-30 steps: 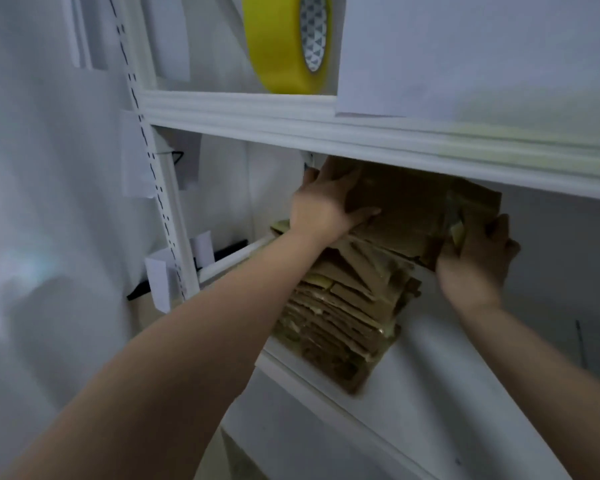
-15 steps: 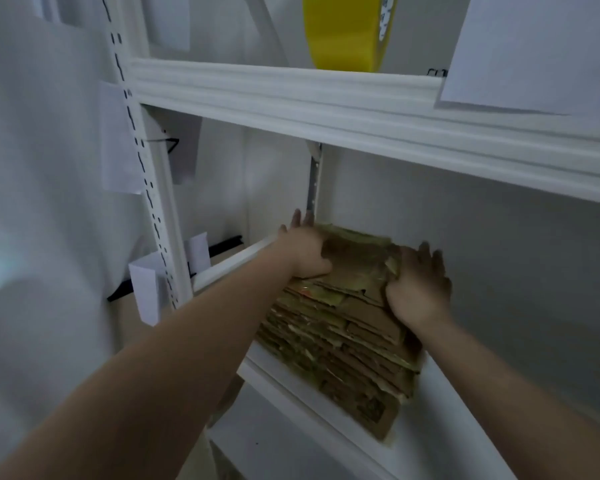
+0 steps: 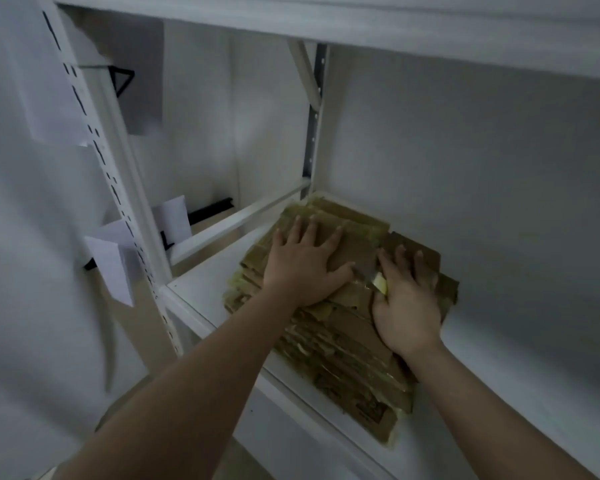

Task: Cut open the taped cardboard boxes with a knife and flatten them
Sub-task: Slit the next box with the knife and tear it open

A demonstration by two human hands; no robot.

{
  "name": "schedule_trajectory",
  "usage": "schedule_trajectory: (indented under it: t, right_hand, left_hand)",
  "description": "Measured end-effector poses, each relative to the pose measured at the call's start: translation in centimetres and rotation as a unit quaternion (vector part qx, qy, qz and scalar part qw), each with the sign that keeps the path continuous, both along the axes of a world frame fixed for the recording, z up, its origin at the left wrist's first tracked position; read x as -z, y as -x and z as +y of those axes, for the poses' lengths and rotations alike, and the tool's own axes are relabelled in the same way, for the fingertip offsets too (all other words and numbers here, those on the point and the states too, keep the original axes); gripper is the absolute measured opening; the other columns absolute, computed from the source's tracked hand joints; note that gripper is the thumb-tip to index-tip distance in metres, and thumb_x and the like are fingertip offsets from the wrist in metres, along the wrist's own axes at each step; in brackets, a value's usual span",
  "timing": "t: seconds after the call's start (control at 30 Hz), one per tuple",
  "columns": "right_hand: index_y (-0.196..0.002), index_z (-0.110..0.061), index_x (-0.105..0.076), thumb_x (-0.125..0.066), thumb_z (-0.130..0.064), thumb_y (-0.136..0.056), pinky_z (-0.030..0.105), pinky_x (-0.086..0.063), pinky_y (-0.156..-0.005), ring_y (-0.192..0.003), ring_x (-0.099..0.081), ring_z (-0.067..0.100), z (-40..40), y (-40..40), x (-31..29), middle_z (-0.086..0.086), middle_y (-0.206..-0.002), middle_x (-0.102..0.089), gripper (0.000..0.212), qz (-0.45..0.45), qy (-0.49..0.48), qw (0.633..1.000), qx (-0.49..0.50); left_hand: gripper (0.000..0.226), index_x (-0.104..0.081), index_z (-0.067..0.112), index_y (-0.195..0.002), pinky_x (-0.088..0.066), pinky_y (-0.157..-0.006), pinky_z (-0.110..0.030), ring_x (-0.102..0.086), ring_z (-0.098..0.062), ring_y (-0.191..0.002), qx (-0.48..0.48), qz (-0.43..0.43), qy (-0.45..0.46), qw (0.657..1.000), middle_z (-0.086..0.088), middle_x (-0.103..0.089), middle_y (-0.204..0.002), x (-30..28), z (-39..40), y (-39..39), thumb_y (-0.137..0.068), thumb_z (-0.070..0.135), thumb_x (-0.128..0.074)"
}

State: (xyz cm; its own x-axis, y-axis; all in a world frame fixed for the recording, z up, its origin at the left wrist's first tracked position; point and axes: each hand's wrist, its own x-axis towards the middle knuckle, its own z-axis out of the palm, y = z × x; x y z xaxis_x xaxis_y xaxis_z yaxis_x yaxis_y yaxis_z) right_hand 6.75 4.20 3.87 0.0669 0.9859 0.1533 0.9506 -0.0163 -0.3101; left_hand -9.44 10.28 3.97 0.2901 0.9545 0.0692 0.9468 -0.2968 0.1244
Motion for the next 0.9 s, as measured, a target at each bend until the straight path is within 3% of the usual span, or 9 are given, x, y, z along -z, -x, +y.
schedule_trajectory:
  t: [0.07,0.27,0.5,0.6,0.73,0.9]
  right_hand:
    - [-0.151,-0.027,-0.017,-0.045,-0.025,-0.093,0.042,-0.016,-0.118,-0.147,0.003,0.024,-0.4,0.2,0.7,0.0,-0.16,-0.009,0.064,-0.025,-0.023,0.999,0.006]
    - [-0.15,-0.024,-0.023,-0.043,-0.025,-0.095,0.042,-0.017,-0.118,-0.147,-0.001,0.025,-0.3,0.2,-0.2,0.001,-0.159,-0.015,0.059,0.01,-0.009,1.0,0.006]
    - [-0.15,-0.017,-0.02,-0.041,-0.032,-0.094,0.046,-0.028,-0.113,-0.144,-0.011,0.035,-3.7,0.1,-1.4,0.008,-0.157,-0.02,0.062,-0.121,0.004,0.993,0.008]
    - [-0.148,-0.015,-0.03,-0.051,-0.027,-0.089,0.048,-0.035,-0.108,-0.144,-0.016,0.035,-5.1,0.1,0.8,0.01,-0.155,-0.027,0.063,-0.069,-0.05,0.996,0.021]
    - [-0.149,-0.023,-0.026,-0.048,-0.025,-0.092,0.045,-0.028,-0.113,-0.147,-0.004,0.026,-4.4,-0.4,1.9,-0.001,-0.158,-0.017,0.061,0.017,-0.054,0.998,0.03]
    - [-0.148,-0.03,-0.028,-0.048,-0.024,-0.094,0.043,-0.021,-0.117,-0.147,0.002,0.019,-4.5,-0.8,2.0,-0.008,-0.158,-0.016,0.057,0.098,-0.076,0.992,0.011]
  left_hand:
    - [0.072,-0.002,0.044,-0.152,-0.002,-0.119,-0.051,0.007,-0.025,-0.149,0.0,-0.012,-0.014,1.0,-0.003,0.002,-0.163,0.4,-0.3,0.3,-0.088,0.075,-0.015]
    - [0.068,-0.006,0.048,-0.15,-0.003,-0.119,-0.05,0.005,-0.025,-0.149,0.011,-0.013,-0.009,1.0,-0.002,0.0,-0.163,-0.4,-0.3,0.4,-0.088,0.074,-0.019]
    - [0.069,0.004,0.045,-0.151,-0.003,-0.119,-0.051,0.009,-0.026,-0.149,0.058,0.037,-0.039,0.997,-0.004,0.008,-0.162,-0.8,-2.6,0.6,-0.089,0.072,-0.008]
    - [0.07,0.006,0.046,-0.15,-0.001,-0.119,-0.05,0.012,-0.026,-0.148,0.054,0.047,-0.05,0.996,-0.003,0.01,-0.162,0.0,-3.6,0.3,-0.087,0.073,-0.006]
    - [0.071,0.002,0.044,-0.151,-0.002,-0.119,-0.05,0.01,-0.025,-0.149,0.053,0.045,-0.033,0.997,-0.003,0.007,-0.162,-0.1,-2.9,0.0,-0.088,0.074,-0.01]
    - [0.096,0.005,0.021,-0.155,-0.002,-0.119,-0.051,0.011,-0.024,-0.149,0.031,0.022,-0.031,0.999,-0.003,0.009,-0.162,-0.6,-3.6,-0.4,-0.08,0.081,-0.003]
